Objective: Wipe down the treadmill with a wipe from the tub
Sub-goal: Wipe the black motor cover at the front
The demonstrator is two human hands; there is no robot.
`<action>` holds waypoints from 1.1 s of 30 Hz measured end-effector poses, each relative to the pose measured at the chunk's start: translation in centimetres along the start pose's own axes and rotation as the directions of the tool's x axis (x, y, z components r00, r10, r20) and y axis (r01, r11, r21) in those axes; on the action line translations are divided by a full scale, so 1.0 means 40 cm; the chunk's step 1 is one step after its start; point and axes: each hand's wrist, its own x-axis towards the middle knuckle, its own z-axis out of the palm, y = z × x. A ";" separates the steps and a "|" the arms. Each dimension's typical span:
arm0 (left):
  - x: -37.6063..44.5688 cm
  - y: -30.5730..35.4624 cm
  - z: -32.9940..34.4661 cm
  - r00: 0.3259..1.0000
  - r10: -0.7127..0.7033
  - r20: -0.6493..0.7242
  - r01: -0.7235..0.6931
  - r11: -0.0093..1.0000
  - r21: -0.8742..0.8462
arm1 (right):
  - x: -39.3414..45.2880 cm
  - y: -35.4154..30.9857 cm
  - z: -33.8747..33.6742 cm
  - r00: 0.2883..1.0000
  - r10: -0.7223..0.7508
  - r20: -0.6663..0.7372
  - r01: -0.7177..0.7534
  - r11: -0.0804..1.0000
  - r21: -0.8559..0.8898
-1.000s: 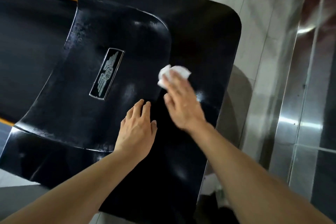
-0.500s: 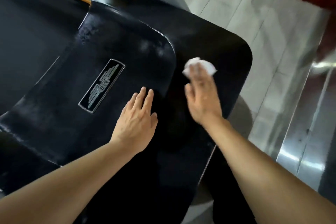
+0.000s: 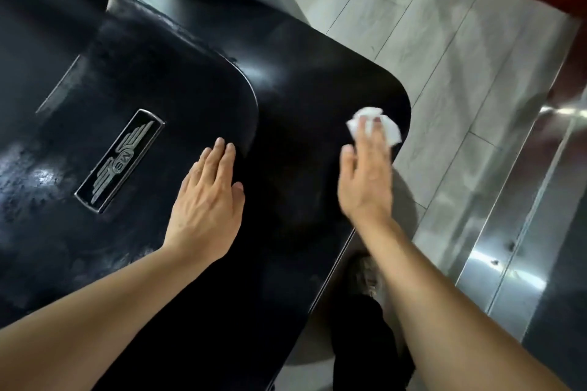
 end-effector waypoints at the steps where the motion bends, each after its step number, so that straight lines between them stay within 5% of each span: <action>1: 0.009 0.003 0.004 1.000 -0.005 -0.005 0.005 1.000 0.002 | 0.011 0.020 -0.009 0.994 0.105 -0.007 -0.105 0.994 -0.037; 3: 0.033 0.013 0.013 0.999 -0.027 -0.026 0.027 1.000 -0.011 | 0.007 0.008 -0.008 0.996 0.092 -0.005 -0.092 0.995 -0.047; 5: 0.068 0.025 0.022 0.995 -0.075 -0.069 0.072 0.997 -0.042 | -0.022 -0.044 0.003 0.978 -0.190 0.083 0.189 0.982 0.029; 7: 0.112 0.032 0.030 0.982 -0.141 -0.122 0.133 0.988 -0.074 | -0.056 -0.103 0.020 0.822 -0.518 0.236 0.508 0.855 0.106; 9: 0.146 0.034 0.038 0.966 -0.193 -0.171 0.181 0.980 -0.085 | -0.027 -0.119 0.026 0.666 -0.654 0.359 0.664 0.739 0.115; 10: 0.153 0.033 0.044 0.960 -0.204 -0.194 0.190 0.978 -0.085 | 0.011 -0.108 0.026 0.666 -0.648 0.370 0.672 0.736 0.080; 12: 0.152 0.036 0.054 0.952 -0.213 -0.218 0.196 0.976 -0.099 | 0.104 -0.053 0.021 0.819 -0.506 0.270 0.519 0.854 0.025; 14: 0.147 0.038 0.062 0.948 -0.221 -0.231 0.198 0.973 -0.117 | 0.203 0.018 -0.014 0.982 -0.171 0.076 0.173 0.985 -0.024; 16: 0.147 0.038 0.066 0.945 -0.217 -0.245 0.191 0.974 -0.126 | 0.252 0.032 -0.030 0.993 0.115 0.031 -0.113 0.992 -0.056; 17: 0.148 0.037 0.066 0.944 -0.219 -0.249 0.192 0.973 -0.128 | 0.253 0.007 -0.022 0.995 0.083 0.056 -0.080 0.995 -0.055; 19: 0.148 0.037 0.065 0.943 -0.229 -0.243 0.202 0.971 -0.131 | 0.224 -0.079 0.004 0.949 -0.269 0.162 0.262 0.963 0.061; 21: 0.152 0.038 0.065 0.941 -0.225 -0.253 0.198 0.972 -0.127 | 0.164 -0.158 0.040 0.770 -0.577 0.270 0.543 0.816 0.197; 24: 0.152 0.033 0.065 0.941 -0.237 -0.243 0.210 0.969 -0.132 | 0.169 -0.178 0.048 0.650 -0.679 0.341 0.647 0.730 0.219; 27: 0.150 0.040 0.060 0.940 -0.252 -0.229 0.224 0.964 -0.144 | 0.295 -0.071 0.029 0.815 -0.516 0.263 0.512 0.854 0.091; 30: 0.153 0.040 0.058 0.940 -0.257 -0.226 0.226 0.962 -0.152 | 0.402 -0.002 0.003 0.981 -0.091 0.171 0.106 0.991 -0.078; 31: 0.154 0.040 0.060 0.941 -0.256 -0.223 0.226 0.963 -0.149 | 0.402 -0.022 0.008 0.979 -0.074 0.188 0.091 0.992 -0.082; 33: 0.153 0.038 0.064 0.943 -0.249 -0.222 0.221 0.965 -0.143 | 0.369 -0.100 0.027 0.887 -0.365 0.282 0.366 0.929 0.050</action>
